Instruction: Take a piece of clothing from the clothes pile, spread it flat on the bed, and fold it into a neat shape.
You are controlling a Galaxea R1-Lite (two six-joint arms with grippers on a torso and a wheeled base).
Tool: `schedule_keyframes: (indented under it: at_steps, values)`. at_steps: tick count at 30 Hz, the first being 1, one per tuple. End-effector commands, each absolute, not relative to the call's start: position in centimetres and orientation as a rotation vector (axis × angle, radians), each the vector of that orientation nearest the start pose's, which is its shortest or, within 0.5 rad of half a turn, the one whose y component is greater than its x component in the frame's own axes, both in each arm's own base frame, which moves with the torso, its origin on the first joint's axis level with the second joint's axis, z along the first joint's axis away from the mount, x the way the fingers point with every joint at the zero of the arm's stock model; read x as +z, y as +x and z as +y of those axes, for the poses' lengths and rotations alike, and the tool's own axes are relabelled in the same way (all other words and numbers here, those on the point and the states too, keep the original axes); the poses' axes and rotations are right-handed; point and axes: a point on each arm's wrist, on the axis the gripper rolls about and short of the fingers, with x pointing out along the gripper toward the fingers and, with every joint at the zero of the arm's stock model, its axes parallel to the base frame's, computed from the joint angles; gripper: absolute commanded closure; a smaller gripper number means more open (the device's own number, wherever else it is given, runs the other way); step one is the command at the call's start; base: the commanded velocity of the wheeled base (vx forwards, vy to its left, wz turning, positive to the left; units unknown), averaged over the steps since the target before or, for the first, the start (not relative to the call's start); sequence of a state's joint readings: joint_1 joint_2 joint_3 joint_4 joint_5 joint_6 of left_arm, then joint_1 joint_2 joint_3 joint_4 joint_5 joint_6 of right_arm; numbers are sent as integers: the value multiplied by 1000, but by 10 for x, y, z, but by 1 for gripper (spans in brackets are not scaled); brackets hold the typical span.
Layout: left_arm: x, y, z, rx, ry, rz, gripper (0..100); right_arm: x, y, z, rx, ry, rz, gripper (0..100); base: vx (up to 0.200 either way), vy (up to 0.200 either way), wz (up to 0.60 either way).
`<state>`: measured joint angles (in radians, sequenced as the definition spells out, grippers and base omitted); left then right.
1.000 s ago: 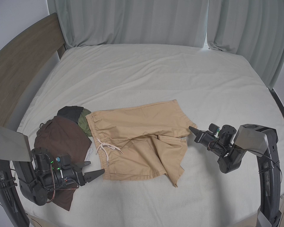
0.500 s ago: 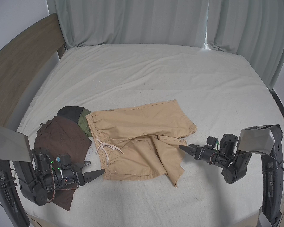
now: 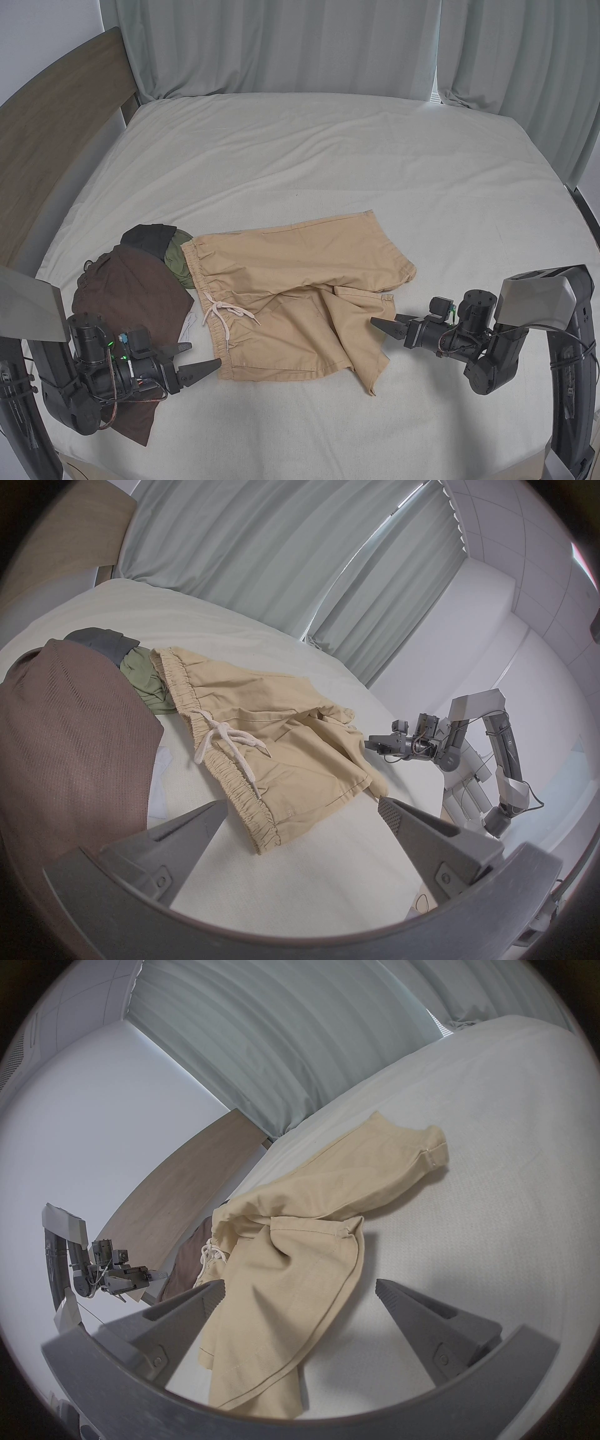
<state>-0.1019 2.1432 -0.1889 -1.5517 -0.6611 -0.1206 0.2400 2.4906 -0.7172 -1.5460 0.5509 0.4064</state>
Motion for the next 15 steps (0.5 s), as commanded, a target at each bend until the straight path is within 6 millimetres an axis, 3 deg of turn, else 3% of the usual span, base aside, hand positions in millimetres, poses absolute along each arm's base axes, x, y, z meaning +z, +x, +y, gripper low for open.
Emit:
schedule_keyframes:
  at_steps: [1, 4, 5, 15]
  values:
    - [22, 255, -40, -729, -228, 446, 0, -34, 361, 103, 734, 419, 401, 0, 0, 0, 0]
    - [22, 255, -39, -727, -224, 442, 0, -36, 363, 104, 736, 418, 399, 0, 0, 0, 0]
    - [23, 256, -39, -726, -223, 440, 0, -37, 362, 104, 736, 419, 403, 100, 0, 0, 0]
    - [22, 255, -39, -724, -225, 442, 0, -31, 363, 101, 735, 392, 375, 100, 0, 0, 0]
